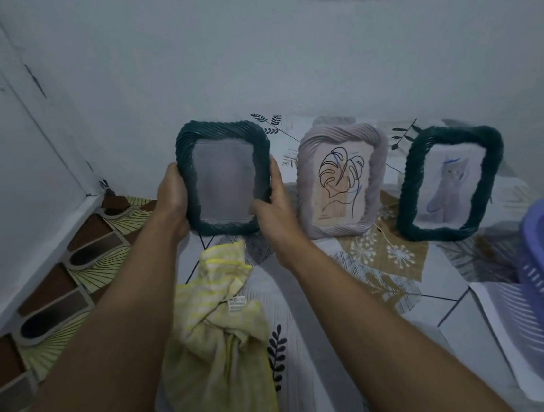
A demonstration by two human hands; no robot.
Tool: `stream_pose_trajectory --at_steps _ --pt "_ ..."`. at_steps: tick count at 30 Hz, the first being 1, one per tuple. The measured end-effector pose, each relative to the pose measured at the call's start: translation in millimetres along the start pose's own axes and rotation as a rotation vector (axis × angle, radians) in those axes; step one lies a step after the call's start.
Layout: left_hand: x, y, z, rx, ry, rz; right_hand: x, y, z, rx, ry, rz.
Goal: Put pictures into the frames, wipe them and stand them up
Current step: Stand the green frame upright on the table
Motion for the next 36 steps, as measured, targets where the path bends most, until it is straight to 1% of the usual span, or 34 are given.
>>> stream_pose_trajectory --at_steps 7,11,16,24,32,34,36 --pt "-4.8 13.4 12.9 -0.04 -0.061 0.05 12.0 -6.1 1.8 0.039 0.021 -0.01" --pt "-6.3 14.5 16.6 -0.038 -0.089 0.075 16.5 -7.4 3.6 0.014 0.055 -0.02" --pt "-6.2 12.4 16.1 -0.025 -0.093 0.068 18.7 -5.6 3.8 -0.011 0.072 -0.055" --pt "-6.1 13.9 11.8 -0.027 -0.092 0.069 17.4 -2.4 0.1 0.002 0.075 -0.049" --pt "-6.6 5.8 6.0 0.082 -0.078 0.009 7.3 -3.9 -5.6 0.019 0.095 -0.085" --pt "-5.0 -2.9 2.9 0.148 -0.065 0.013 2.7 -2.5 -7.6 0.024 0.078 -0.12" --pt "1.4 -13.8 -4.5 0.261 -0.023 0.081 -0.5 -1.3 -9.1 0.022 0.049 -0.159"
Point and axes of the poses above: each hand's wrist, its own z-axis towards the middle knuckle, its own y-axis out of the palm, x = y × z, the point moved 10 cm from there along z, towards the middle knuckle, and after that the axes turned 7 degrees about -y, right-handed, at the moved point
